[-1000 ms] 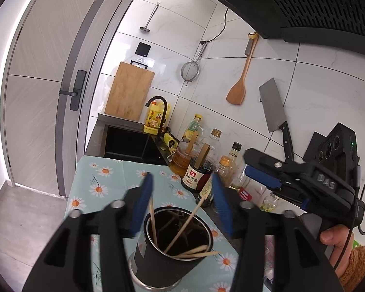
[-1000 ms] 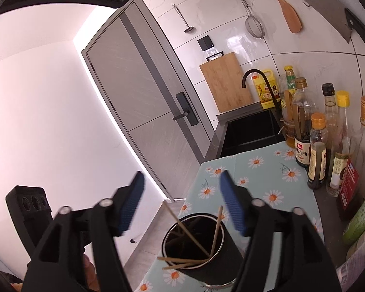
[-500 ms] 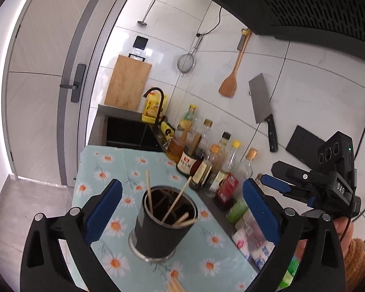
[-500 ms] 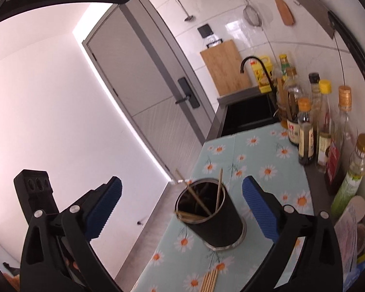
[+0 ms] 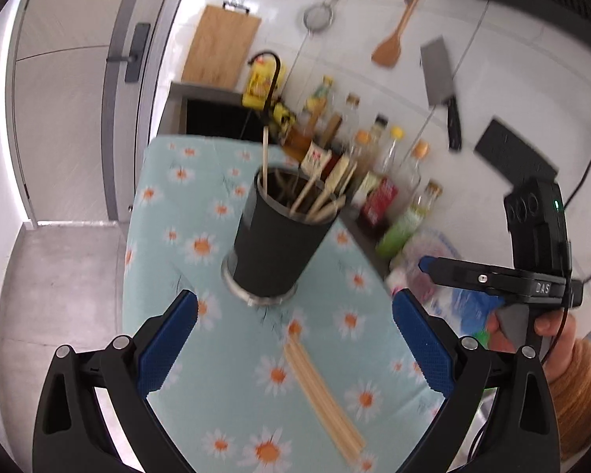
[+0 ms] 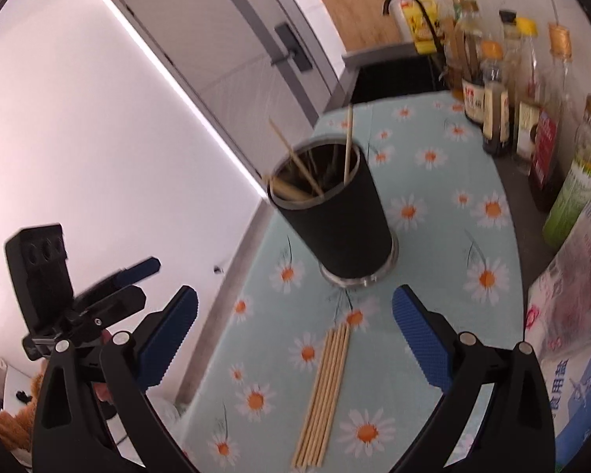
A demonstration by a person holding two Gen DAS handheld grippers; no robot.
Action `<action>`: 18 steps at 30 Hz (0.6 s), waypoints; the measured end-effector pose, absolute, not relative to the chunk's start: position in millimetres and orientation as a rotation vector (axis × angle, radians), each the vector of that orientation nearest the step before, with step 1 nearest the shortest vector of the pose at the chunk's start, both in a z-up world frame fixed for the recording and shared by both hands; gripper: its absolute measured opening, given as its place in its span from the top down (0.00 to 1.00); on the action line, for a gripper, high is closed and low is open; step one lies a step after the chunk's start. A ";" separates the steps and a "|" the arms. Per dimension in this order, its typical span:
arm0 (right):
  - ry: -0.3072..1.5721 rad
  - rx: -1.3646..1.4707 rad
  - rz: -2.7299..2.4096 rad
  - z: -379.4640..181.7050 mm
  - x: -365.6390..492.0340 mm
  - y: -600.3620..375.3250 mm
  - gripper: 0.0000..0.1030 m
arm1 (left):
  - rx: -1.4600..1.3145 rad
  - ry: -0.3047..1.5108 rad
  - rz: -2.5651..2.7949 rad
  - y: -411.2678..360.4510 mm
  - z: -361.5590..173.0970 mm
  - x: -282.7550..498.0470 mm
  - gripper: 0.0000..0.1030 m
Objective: Organize utensils
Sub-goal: 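Bring both open tools back down to the remaining sticks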
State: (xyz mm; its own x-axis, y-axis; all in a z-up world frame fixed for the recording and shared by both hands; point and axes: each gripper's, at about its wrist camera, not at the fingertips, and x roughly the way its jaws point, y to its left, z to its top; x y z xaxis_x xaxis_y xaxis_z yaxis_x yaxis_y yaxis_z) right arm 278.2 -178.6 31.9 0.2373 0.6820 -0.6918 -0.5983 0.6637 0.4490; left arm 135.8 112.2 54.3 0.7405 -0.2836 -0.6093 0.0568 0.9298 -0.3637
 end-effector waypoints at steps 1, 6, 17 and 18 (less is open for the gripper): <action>1.022 0.082 0.874 25.8 276.3 -175.7 0.05 | -0.329 0.742 -0.191 109.9 48.2 133.8 0.06; 1.136 0.015 0.835 -6.4 269.4 -163.3 0.16 | -0.336 0.834 -0.198 103.8 26.1 129.8 0.06; 1.384 -0.075 0.782 -66.0 275.3 -147.5 0.50 | -0.311 1.072 -0.196 87.9 -28.9 142.5 0.08; 1.402 -0.071 0.790 -69.3 276.7 -146.1 0.50 | -0.313 1.088 -0.194 87.6 -33.4 142.8 0.08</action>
State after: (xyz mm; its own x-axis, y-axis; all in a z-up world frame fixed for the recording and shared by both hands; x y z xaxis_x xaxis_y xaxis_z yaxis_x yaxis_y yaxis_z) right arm 276.7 -146.1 -69.3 -0.0377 0.4498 -0.8923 -0.5300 0.7480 0.3994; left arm 142.8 87.6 -33.4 0.4540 -0.3065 -0.8366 0.0018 0.9393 -0.3431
